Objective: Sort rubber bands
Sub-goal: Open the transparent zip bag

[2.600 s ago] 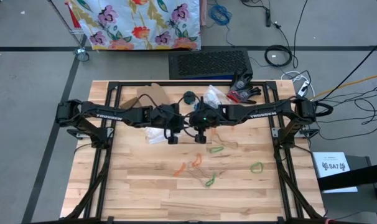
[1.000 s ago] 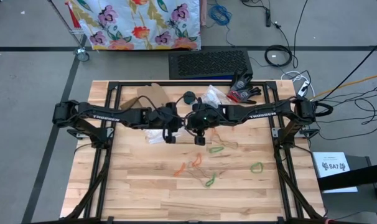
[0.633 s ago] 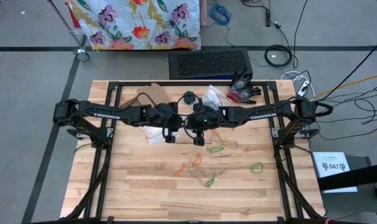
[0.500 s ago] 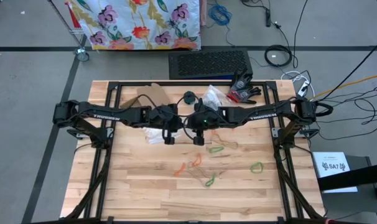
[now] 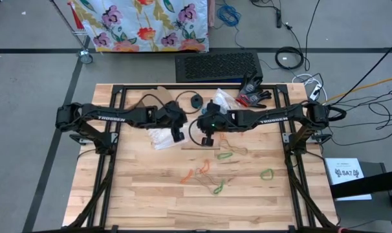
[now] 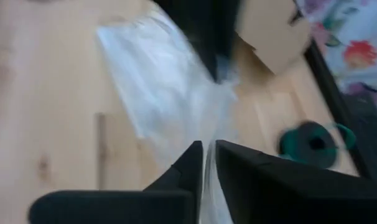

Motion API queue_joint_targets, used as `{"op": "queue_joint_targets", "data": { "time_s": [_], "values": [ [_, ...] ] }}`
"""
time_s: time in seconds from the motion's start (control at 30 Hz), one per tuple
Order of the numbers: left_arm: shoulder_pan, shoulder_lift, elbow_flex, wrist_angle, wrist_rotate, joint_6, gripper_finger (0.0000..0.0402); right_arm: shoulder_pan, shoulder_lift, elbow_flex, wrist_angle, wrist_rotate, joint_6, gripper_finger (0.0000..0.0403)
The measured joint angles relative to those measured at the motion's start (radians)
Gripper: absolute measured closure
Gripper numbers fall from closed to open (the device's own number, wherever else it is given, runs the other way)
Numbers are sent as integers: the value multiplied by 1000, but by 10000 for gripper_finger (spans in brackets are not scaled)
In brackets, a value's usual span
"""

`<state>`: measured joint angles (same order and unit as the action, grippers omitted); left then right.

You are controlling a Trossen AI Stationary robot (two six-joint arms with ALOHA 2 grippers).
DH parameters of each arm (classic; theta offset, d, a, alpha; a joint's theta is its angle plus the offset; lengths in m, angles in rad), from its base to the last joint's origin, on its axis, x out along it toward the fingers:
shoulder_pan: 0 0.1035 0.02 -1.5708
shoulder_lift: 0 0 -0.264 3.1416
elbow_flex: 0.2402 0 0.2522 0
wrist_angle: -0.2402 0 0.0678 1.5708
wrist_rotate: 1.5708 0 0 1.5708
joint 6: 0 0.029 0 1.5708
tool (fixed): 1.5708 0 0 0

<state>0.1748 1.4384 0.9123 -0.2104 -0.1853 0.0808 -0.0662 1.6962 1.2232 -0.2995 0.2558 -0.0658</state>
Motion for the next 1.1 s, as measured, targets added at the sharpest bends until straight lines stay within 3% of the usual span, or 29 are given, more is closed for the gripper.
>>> {"op": "queue_joint_targets", "data": {
  "time_s": [0.13,0.37,1.1],
  "values": [
    [22,0,0,2,-34,-75,398,3,0,0,52,-82,-26,336],
    [35,0,0,4,16,-129,399,16,4,-1,156,-99,-149,303],
    [47,0,3,23,155,-153,400,-49,73,-2,127,-76,-444,289]
  ]
}}
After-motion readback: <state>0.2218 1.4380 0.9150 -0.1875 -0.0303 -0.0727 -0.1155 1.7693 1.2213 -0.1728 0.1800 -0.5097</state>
